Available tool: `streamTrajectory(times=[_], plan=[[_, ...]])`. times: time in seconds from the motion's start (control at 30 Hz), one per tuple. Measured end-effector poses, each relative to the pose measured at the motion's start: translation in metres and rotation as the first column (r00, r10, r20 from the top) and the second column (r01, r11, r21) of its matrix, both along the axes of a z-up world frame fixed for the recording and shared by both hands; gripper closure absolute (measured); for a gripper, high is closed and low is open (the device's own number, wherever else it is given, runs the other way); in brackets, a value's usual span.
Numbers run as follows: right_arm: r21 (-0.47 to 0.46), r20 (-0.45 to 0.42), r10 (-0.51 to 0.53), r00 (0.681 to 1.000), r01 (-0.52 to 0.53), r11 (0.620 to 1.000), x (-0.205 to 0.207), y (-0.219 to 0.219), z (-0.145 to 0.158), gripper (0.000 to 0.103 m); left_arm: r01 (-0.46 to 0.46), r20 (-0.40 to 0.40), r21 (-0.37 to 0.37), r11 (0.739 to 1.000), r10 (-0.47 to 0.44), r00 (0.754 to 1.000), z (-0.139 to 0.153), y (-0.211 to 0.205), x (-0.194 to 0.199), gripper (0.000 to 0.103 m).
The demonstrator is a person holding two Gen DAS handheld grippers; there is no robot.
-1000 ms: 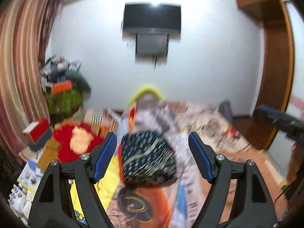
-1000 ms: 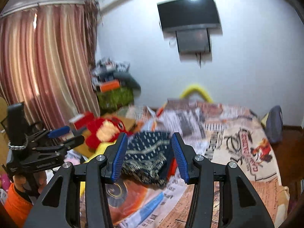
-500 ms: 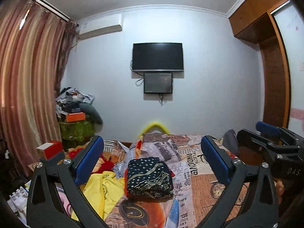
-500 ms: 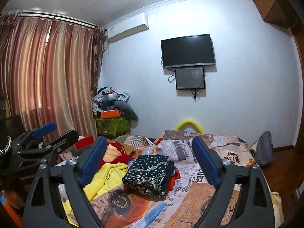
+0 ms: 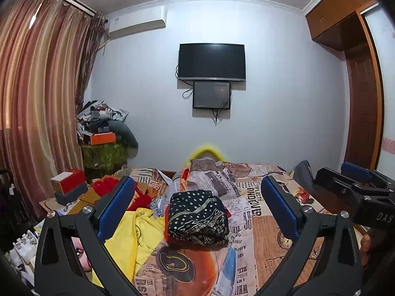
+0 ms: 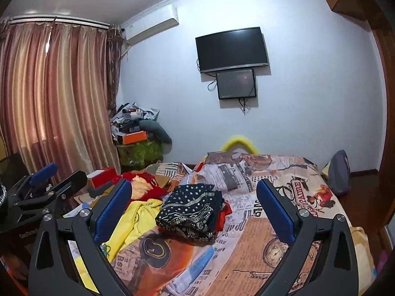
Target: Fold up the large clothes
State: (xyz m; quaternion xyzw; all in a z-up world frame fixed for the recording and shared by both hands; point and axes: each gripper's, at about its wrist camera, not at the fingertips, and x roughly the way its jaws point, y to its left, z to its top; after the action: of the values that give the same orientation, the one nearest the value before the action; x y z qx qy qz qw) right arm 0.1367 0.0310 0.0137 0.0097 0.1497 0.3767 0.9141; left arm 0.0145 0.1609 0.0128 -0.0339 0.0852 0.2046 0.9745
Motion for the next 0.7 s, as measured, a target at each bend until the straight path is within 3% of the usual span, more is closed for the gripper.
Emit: streamTrajectory(times=[0.7], plan=[[-0.033, -0.028, 0.008, 1.000, -0.009, 0.999, -0.003, 0.002, -0.007, 0.003, 0.009, -0.035, -0.033, 0.999, -0.010, 0.999, -0.010, 0.008, 0.011, 0.000]])
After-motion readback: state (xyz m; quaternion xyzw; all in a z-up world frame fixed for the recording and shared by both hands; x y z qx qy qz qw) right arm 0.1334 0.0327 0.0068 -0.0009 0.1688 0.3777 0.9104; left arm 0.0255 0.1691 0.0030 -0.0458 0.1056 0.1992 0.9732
